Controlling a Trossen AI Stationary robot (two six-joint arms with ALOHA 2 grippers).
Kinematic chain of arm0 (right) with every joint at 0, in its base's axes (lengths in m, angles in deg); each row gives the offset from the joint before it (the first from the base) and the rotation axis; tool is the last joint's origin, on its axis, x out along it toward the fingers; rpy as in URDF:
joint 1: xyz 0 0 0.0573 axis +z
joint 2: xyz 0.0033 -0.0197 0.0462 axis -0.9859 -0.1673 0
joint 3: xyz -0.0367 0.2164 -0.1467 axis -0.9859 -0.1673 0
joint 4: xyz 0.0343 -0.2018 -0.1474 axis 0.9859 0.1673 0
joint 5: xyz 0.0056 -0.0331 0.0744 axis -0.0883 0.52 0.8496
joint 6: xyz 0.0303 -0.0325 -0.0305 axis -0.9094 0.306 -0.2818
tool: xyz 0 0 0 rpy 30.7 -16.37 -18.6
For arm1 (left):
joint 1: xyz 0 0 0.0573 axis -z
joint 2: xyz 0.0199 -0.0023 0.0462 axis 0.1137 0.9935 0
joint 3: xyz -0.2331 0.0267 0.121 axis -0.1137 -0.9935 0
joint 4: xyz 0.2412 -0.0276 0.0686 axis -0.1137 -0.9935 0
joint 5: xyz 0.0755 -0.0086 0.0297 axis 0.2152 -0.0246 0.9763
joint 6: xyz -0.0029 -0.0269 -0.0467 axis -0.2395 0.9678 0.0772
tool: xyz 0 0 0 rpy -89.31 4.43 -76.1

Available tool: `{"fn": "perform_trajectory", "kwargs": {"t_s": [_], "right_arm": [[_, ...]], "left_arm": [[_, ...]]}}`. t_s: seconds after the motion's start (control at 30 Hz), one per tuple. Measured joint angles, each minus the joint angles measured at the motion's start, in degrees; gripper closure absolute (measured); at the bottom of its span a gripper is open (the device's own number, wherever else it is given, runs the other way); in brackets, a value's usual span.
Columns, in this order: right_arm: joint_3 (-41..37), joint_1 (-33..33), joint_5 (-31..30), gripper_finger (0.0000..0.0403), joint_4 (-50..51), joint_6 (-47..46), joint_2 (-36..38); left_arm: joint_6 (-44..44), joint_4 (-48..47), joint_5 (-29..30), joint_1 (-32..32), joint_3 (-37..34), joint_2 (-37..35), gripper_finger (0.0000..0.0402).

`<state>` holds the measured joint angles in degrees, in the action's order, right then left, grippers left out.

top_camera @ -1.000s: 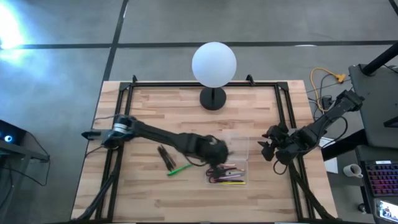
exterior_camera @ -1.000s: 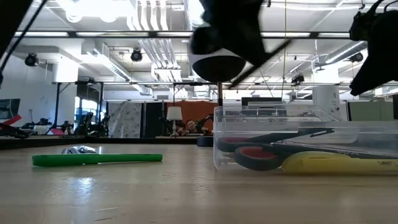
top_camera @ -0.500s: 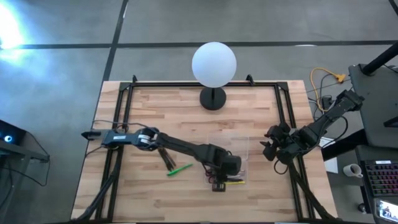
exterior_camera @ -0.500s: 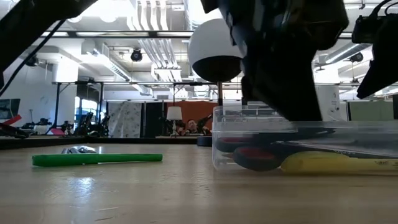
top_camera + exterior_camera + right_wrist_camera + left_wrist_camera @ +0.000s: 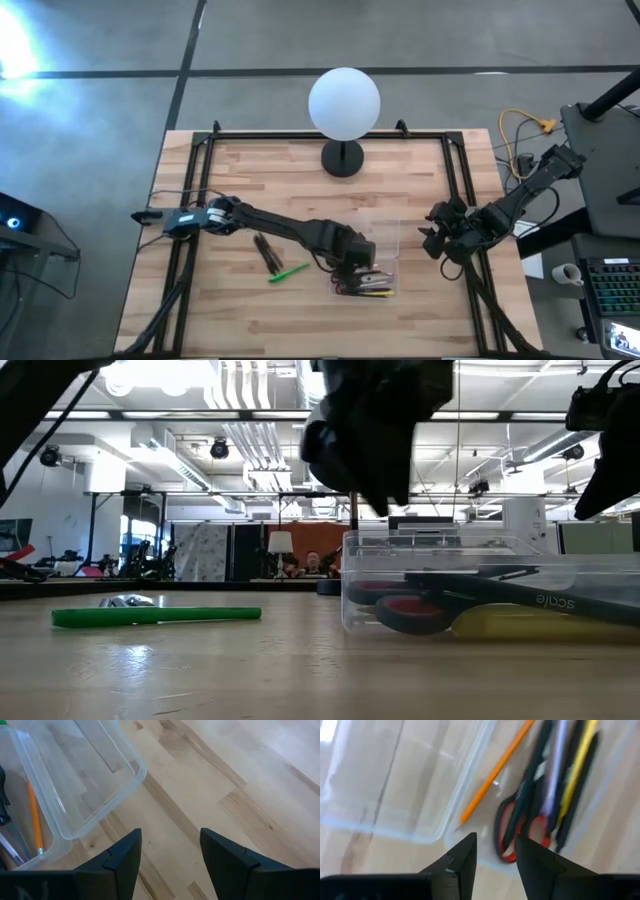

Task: Pick & place school supplies into a supply box
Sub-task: Put the green pen into the transparent supply box

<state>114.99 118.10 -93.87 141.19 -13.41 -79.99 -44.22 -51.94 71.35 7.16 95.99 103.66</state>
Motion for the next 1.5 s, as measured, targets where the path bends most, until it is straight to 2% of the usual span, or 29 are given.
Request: {"fn": "perform_trajectory", "kwargs": {"t_s": [0.13, 0.27, 0.43, 0.53, 0.63, 0.9, 1.07, 1.27, 1.4, 1.5], "right_arm": [[-0.14, -0.02, -0.02, 0.0211, -0.04, 0.23, -0.02], [-0.30, -0.01, -0.04, 0.0211, -0.04, 0.28, -0.05], [-0.47, -0.02, -0.04, 0.0211, -0.07, 0.17, -0.07], [-0.64, -0.02, -0.26, 0.0211, -0.06, 0.11, -0.07], [-0.86, -0.02, -0.28, 0.0211, -0.04, 0.02, -0.07], [-1.16, -0.02, -0.28, 0.0211, -0.10, -2.88, -0.07], [-1.49, -0.02, -0.30, 0.0211, -0.07, -3.02, -0.10], [-2.01, -0.02, -0.32, 0.0211, -0.09, -3.07, -0.11], [-2.25, -0.02, -0.37, 0.0211, -0.17, -3.02, -0.11], [-2.46, -0.02, -0.31, 0.0211, -0.14, -3.02, -0.11]], "left_arm": [[-0.10, -0.04, -0.18, 2.74, -8.05, -4.50, 0.0286], [5.08, 3.15, 1.54, 5.34, -20.34, -11.97, 0.0286], [14.76, 14.92, 5.18, 6.66, -38.58, -24.16, 0.0280], [15.40, 23.02, 5.34, 6.95, -47.99, -29.56, 0.0271], [15.16, 28.80, 5.05, 6.93, -54.30, -31.60, 0.0258], [13.72, 30.70, 4.98, 7.13, -59.78, -30.56, 0.0230], [13.70, 31.89, 5.23, 7.11, -62.31, -30.58, 0.0228], [13.70, 38.42, 4.03, 7.17, -65.49, -29.84, 0.0228], [12.58, 38.89, 4.47, 7.60, -65.78, -27.57, 0.0237], [10.82, 36.86, 4.58, 7.68, -64.33, -25.06, 0.0260]]}}
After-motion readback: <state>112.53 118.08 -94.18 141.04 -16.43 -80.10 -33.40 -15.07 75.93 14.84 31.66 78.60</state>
